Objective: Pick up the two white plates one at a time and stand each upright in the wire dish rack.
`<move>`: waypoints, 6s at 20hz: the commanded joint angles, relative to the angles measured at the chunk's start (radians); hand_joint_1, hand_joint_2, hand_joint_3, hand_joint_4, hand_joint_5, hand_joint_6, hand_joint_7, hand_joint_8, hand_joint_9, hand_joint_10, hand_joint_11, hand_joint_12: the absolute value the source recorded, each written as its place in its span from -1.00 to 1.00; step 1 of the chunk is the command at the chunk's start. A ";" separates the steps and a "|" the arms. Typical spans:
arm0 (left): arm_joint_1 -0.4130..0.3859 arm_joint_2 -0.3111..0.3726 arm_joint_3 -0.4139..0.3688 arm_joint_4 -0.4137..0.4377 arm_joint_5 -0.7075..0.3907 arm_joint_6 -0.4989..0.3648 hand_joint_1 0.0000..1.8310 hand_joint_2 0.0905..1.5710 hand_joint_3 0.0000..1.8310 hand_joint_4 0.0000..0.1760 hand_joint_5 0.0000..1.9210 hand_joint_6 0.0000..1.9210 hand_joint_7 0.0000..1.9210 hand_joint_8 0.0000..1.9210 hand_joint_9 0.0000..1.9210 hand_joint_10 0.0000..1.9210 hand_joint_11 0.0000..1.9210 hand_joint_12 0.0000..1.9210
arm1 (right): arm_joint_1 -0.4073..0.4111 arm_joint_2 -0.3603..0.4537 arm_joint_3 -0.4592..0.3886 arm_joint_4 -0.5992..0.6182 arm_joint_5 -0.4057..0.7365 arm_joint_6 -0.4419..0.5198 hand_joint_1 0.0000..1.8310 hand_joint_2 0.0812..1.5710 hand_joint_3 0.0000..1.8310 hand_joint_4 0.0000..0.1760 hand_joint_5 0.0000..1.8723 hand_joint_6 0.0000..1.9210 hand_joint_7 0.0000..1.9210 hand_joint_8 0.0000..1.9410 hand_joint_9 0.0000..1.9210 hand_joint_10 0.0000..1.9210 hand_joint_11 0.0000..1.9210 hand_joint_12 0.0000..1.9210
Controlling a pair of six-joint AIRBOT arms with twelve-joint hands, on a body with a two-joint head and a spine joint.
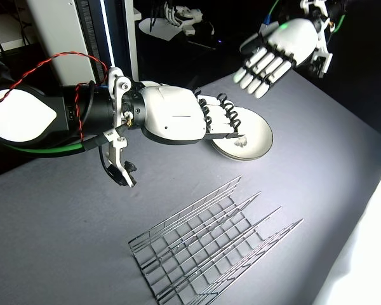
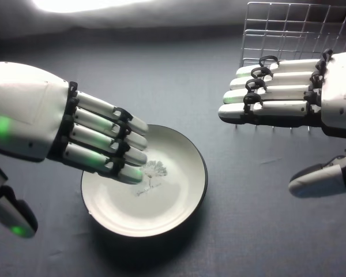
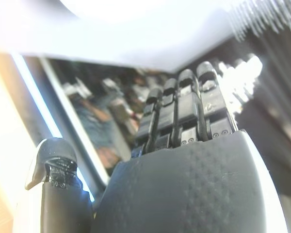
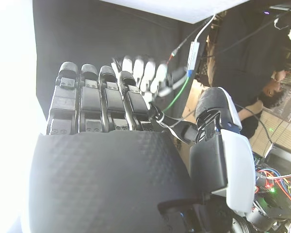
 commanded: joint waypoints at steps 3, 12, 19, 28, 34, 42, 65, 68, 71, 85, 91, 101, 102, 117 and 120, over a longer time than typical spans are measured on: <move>0.011 -0.039 0.074 -0.056 -0.054 0.001 -1.00 0.38 -1.00 -1.00 -0.96 -1.00 -0.97 -1.00 -0.97 -1.00 -1.00 -0.90 | 0.001 0.006 0.001 0.052 0.102 -0.002 -1.00 0.51 -1.00 -1.00 -1.00 -1.00 -1.00 -1.00 -1.00 -1.00 -1.00 -1.00; 0.144 -0.089 0.127 -0.045 -0.084 0.182 -1.00 0.37 -1.00 -1.00 -0.98 -0.99 -1.00 -1.00 -1.00 -1.00 -0.99 -1.00 | -0.007 0.006 0.002 0.052 0.116 -0.002 -1.00 0.36 -1.00 -1.00 -1.00 -1.00 -1.00 -1.00 -1.00 -1.00 -1.00 -1.00; 0.189 -0.141 0.195 -0.044 -0.064 0.204 -1.00 0.35 -1.00 -1.00 -0.97 -0.99 -0.98 -0.99 -0.98 -0.99 -0.95 -0.98 | -0.009 0.006 0.002 0.052 0.118 -0.002 -1.00 0.27 -1.00 -1.00 -1.00 -1.00 -1.00 -1.00 -1.00 -1.00 -1.00 -1.00; 0.178 -0.202 0.309 0.003 -0.057 0.199 -1.00 0.37 -1.00 -1.00 -0.93 -0.99 -0.94 -0.99 -0.95 -0.99 -0.98 -0.98 | -0.011 0.006 0.002 0.052 0.121 -0.002 -1.00 0.28 -1.00 -1.00 -1.00 -1.00 -1.00 -1.00 -1.00 -1.00 -1.00 -1.00; 0.166 -0.214 0.335 0.045 -0.061 0.199 -1.00 0.37 -1.00 -1.00 -0.91 -1.00 -0.92 -1.00 -0.95 -1.00 -0.97 -0.96 | -0.012 0.006 0.002 0.052 0.122 -0.002 -1.00 0.28 -1.00 -1.00 -1.00 -1.00 -1.00 -1.00 -1.00 -1.00 -1.00 -1.00; 0.169 -0.229 0.350 0.099 -0.067 0.199 -1.00 0.37 -1.00 -1.00 -0.90 -1.00 -0.89 -1.00 -0.91 -1.00 -0.96 -0.94 | -0.014 0.005 0.002 0.052 0.126 -0.002 -1.00 0.25 -1.00 -1.00 -1.00 -1.00 -1.00 -1.00 -1.00 -1.00 -1.00 -1.00; 0.228 -0.302 0.335 0.056 -0.020 0.168 -1.00 0.36 -1.00 -1.00 -0.92 -1.00 -0.91 -1.00 -0.92 -1.00 -1.00 -0.87 | 0.036 0.007 0.032 -0.188 0.122 -0.006 -0.99 0.26 -1.00 -1.00 -1.00 -1.00 -1.00 -1.00 -1.00 -1.00 -1.00 -1.00; 0.228 -0.325 0.335 0.053 -0.007 0.168 -1.00 0.36 -1.00 -1.00 -0.91 -1.00 -0.91 -1.00 -0.92 -1.00 -1.00 -0.87 | 0.053 0.007 0.033 -0.249 0.118 -0.006 -0.98 0.23 -1.00 -1.00 -1.00 -1.00 -1.00 -1.00 -1.00 -1.00 -1.00 -1.00; 0.218 -0.345 0.335 0.052 -0.002 0.168 -1.00 0.35 -1.00 -1.00 -0.93 -1.00 -0.91 -1.00 -0.92 -1.00 -1.00 -0.88 | 0.058 0.004 0.039 -0.260 0.111 -0.006 -0.75 0.22 -1.00 -1.00 -1.00 -1.00 -1.00 -1.00 -1.00 -1.00 -1.00 -1.00; 0.186 -0.386 0.340 -0.001 0.023 0.143 -1.00 0.37 -1.00 -1.00 -0.93 -1.00 -0.93 -1.00 -0.94 -1.00 -1.00 -0.92 | 0.038 -0.088 0.101 -0.294 0.061 -0.002 0.31 0.10 -0.99 -1.00 -0.82 -1.00 -0.83 -1.00 -0.80 -0.99 -1.00 -0.16; 0.186 -0.387 0.341 -0.001 0.024 0.142 -1.00 0.38 -1.00 -1.00 -0.88 -1.00 -0.88 -1.00 -0.89 -1.00 -1.00 -0.83 | 0.033 -0.163 0.140 -0.294 0.024 -0.003 0.33 0.18 -0.99 -1.00 -0.80 -1.00 -0.80 -1.00 -0.75 -0.99 -1.00 -0.15; 0.186 -0.391 0.342 -0.003 0.024 0.142 -1.00 0.38 -1.00 -1.00 -0.92 -1.00 -0.93 -1.00 -0.94 -1.00 -1.00 -0.85 | 0.037 -0.281 0.208 -0.294 -0.022 -0.003 0.28 0.27 -0.99 -1.00 -0.66 -0.99 -0.68 -0.99 -0.65 -0.98 -1.00 -0.01; 0.186 -0.391 0.343 -0.003 0.024 0.142 -1.00 0.38 -1.00 -1.00 -0.92 -1.00 -0.93 -1.00 -0.94 -1.00 -1.00 -0.85 | 0.037 -0.289 0.212 -0.294 -0.026 -0.003 0.28 0.28 -0.99 -1.00 -0.65 -0.99 -0.67 -0.99 -0.64 -0.98 -1.00 0.01; 0.186 -0.392 0.344 -0.012 0.025 0.142 -1.00 0.40 -1.00 -1.00 -0.89 -1.00 -0.90 -1.00 -0.91 -1.00 -1.00 -0.83 | 0.050 -0.351 0.236 -0.293 -0.073 -0.004 0.31 0.29 -1.00 -1.00 -0.24 -0.98 -0.23 -0.99 -0.26 -0.97 -0.73 0.10; 0.186 -0.392 0.347 -0.014 0.025 0.142 -1.00 0.40 -1.00 -1.00 -0.91 -1.00 -0.91 -1.00 -0.92 -1.00 -1.00 -0.84 | 0.047 -0.353 0.236 -0.293 -0.074 -0.004 0.32 0.29 -1.00 -1.00 -0.12 -0.99 -0.08 -0.99 -0.14 -0.97 -0.61 0.07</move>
